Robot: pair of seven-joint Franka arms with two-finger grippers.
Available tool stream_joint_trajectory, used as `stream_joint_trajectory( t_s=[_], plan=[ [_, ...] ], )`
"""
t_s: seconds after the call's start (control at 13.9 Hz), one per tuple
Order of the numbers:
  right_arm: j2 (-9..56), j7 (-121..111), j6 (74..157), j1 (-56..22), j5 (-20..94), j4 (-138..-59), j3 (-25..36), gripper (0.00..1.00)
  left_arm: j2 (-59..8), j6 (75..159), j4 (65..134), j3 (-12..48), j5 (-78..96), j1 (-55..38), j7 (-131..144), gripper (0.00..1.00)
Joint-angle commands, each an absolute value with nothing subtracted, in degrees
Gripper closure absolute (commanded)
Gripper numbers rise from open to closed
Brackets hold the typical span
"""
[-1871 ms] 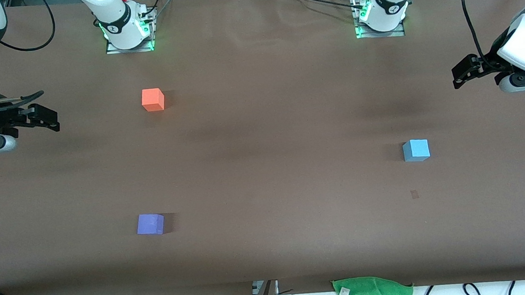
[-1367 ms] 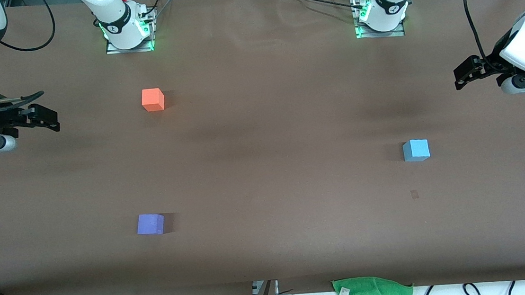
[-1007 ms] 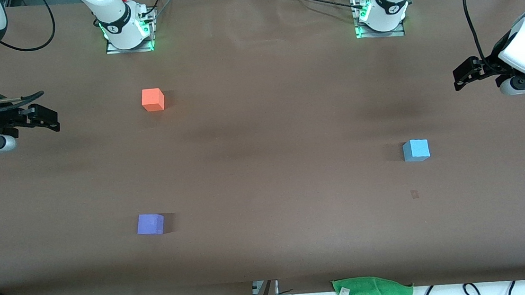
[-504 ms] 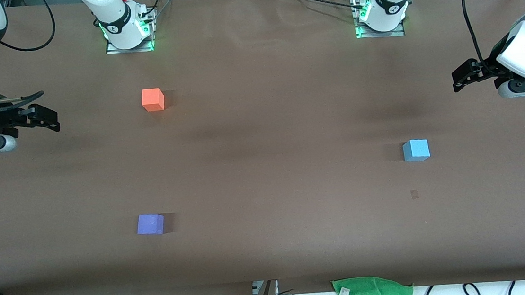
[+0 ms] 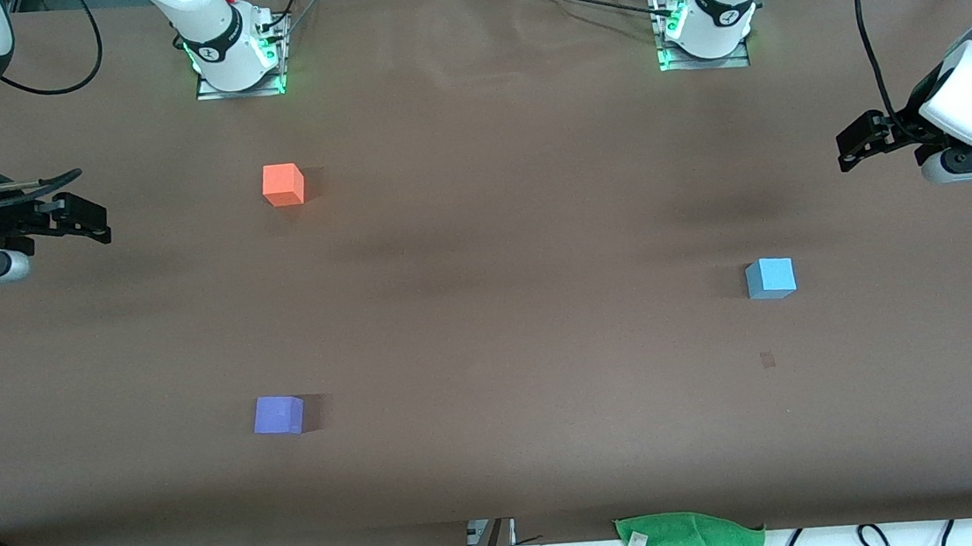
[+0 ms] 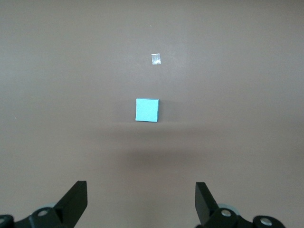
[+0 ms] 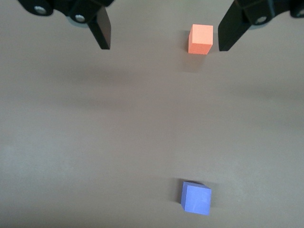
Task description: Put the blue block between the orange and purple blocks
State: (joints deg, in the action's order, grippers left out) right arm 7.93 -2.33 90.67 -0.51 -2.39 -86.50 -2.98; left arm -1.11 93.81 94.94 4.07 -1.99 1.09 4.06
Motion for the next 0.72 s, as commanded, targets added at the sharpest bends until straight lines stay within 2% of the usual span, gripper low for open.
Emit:
stream_joint_trajectory(
  t_s=[0.0, 0.29, 0.65],
  plan=[
    [8.17, -1.67, 90.7, -0.79, -1.58, -85.87, -2.99, 0.0, -1.93, 91.76, 93.34, 4.22, -3.16, 1.14, 3.16, 0.0],
    [8.26, -1.67, 90.97, -0.53, -1.58, -85.87, -2.81, 0.0, -2.28, 87.8, 93.77, 4.13, -3.08, 1.32, 2.73, 0.0],
    [8.26, -1.67, 91.05, -0.44, -1.67, -85.87, -2.64, 0.0, -13.24, 88.59, 93.78, 4.13, -3.78, 1.32, 2.81, 0.0]
  ],
)
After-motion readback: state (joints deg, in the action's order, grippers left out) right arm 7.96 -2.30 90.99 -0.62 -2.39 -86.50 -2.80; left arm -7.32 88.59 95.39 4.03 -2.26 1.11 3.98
